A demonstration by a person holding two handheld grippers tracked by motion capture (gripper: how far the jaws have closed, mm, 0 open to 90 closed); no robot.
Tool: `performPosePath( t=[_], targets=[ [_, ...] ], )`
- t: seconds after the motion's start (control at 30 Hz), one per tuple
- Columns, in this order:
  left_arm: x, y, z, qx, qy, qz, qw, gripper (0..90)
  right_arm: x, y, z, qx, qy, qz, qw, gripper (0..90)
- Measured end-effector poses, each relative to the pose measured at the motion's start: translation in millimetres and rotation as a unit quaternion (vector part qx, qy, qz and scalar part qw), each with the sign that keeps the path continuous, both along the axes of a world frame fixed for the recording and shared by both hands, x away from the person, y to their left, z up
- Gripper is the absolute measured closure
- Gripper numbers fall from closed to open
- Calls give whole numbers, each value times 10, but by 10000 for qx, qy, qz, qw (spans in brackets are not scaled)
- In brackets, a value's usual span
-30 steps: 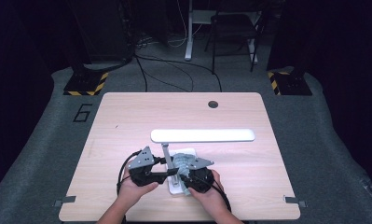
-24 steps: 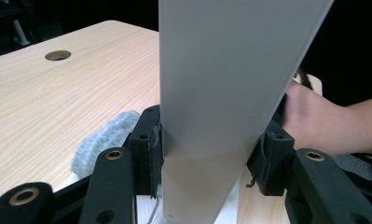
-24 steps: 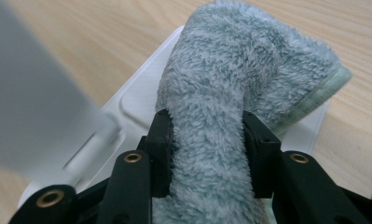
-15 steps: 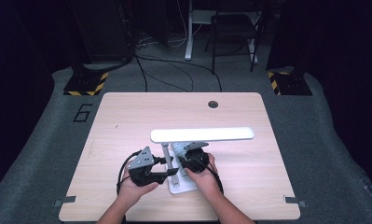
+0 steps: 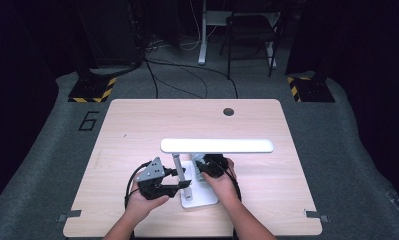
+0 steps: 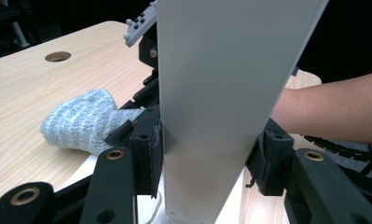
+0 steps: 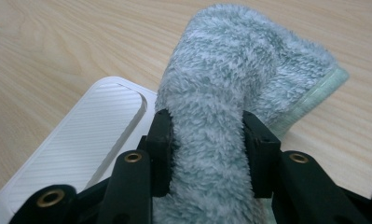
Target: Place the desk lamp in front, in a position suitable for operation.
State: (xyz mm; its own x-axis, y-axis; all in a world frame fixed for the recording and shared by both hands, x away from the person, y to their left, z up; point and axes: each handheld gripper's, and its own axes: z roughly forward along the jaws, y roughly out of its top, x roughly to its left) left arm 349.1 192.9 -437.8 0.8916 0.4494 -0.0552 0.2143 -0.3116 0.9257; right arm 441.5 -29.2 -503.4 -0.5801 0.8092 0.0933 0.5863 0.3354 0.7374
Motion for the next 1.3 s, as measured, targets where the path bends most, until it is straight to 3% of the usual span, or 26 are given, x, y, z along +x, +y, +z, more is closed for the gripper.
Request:
performPosePath(
  t=[0.1,0.13,0.27,0.33,0.43,0.6,0.8,0.97,1.17,1.3],
  targets=[
    [0,-4,-3,-28,0,-1,10000,526,-39,-18,0,18,-25,-62,10000,611],
    [0,1,-1,-6,14,-40,10000,526,-111,-27,-7,-65,-169,12,9998,613],
    [3,-8,-4,-26,-12,-26,10000,526,-264,-6,-5,-161,-230,95,9996,614],
    [-1,-8,-5,-32,2,-8,10000,526,-424,-3,-12,-304,-429,323,9981,615],
    [-3,-13,-11,-64,-1,19,10000,525,-555,-23,-24,-304,-472,456,9974,615],
    [-9,-15,-11,-66,8,53,10000,525,-873,-156,-40,-130,-354,731,9966,616],
    [-8,-10,-11,-68,18,48,10000,524,-1093,-297,-43,-83,-327,835,9959,616],
    [-12,-12,-10,-61,15,38,10000,525,-1100,-414,-32,-147,-296,893,9955,617],
    [-14,-17,-9,-43,13,36,10000,525,-994,-610,-54,143,-79,316,9994,615],
    [-12,-21,-12,-71,19,29,10000,524,-936,-653,-52,93,-123,141,9998,614]
  ],
)
